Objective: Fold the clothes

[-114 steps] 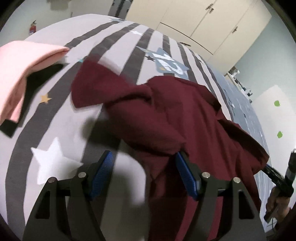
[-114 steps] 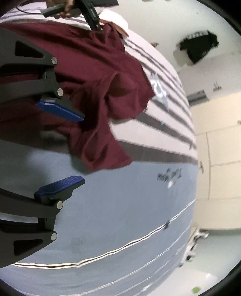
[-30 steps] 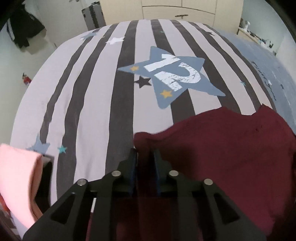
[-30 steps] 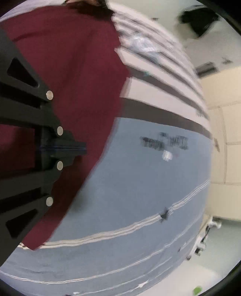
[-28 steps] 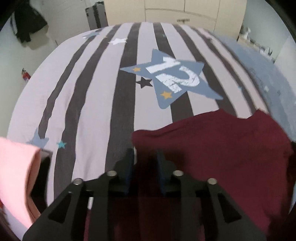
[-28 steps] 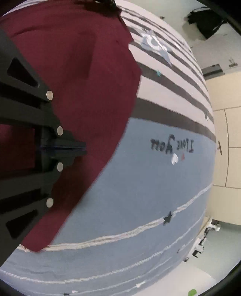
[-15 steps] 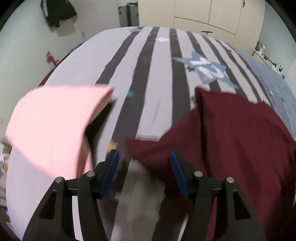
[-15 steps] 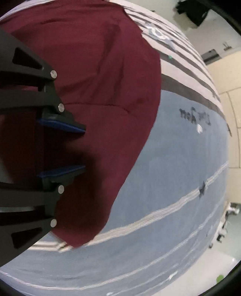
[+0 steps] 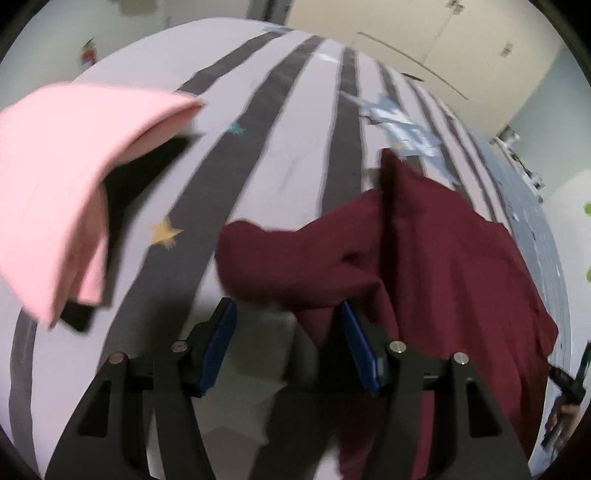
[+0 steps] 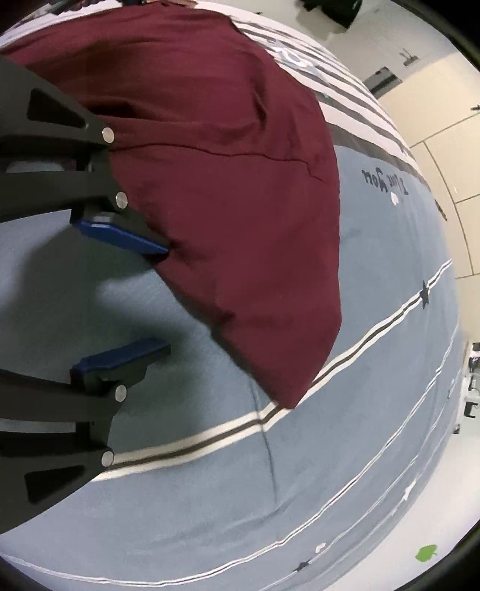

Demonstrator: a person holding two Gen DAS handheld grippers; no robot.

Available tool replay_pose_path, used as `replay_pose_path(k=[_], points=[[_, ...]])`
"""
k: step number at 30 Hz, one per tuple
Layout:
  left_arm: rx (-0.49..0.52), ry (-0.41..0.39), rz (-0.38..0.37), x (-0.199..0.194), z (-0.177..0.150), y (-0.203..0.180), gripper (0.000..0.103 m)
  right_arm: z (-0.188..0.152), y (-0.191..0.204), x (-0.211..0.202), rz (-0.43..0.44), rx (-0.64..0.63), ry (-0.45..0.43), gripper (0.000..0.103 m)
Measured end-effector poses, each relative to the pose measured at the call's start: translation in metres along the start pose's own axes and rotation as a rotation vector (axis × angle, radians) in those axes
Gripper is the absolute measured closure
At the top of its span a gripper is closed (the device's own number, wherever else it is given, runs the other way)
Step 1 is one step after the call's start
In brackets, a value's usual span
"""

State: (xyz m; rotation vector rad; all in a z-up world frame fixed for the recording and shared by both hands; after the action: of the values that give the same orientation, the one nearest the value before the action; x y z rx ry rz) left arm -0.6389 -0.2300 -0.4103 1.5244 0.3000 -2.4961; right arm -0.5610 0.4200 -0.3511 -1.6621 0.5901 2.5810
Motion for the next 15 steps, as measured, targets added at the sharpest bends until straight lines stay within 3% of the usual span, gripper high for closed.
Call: replay_pose_path(k=[6,10,11,12,14,15], points=[[0.113,-0.045,-0.077,-0.011,0.021,-0.054,0.047,0.005,0.010,-0.004,0.010,0.001,-0.010,0.054],[0.246,-0.040,-0.141,-0.017,0.018,-0.106,0.050,0.002,0.016,-0.007,0.029,-0.004,-0.016,0.054],[0.267,-0.039,-0.148,-0.023,0.014,-0.111,0.058,0.002,0.016,-0.007,0.034,0.003,-0.017,0.054],[0.277,-0.037,-0.154,-0.030,0.010,-0.111,0.075,0.001,0.017,-0.008,0.038,0.011,-0.018,0.054],[0.297,-0.022,-0.144,-0.026,0.008,-0.116,0.097,0.000,0.018,-0.008,0.045,0.022,-0.020,0.054],[0.300,-0.035,-0.134,-0.027,0.009,-0.114,0.097,-0.001,0.017,-0.009,0.047,0.024,-0.020,0.054]])
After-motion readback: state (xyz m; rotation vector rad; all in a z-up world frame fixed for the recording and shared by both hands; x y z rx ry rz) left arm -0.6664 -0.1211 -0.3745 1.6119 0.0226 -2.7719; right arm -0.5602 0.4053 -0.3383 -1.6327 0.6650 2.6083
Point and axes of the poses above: each gripper's, at about its wrist camera, not at the fingertips, and x roughly the way its jaws point, y to its left, z to its top, the point moved 7 cm from there along x, roughly the way its jaws point, and after that the axes turned 12 degrees about z, right-handed, at the moved point
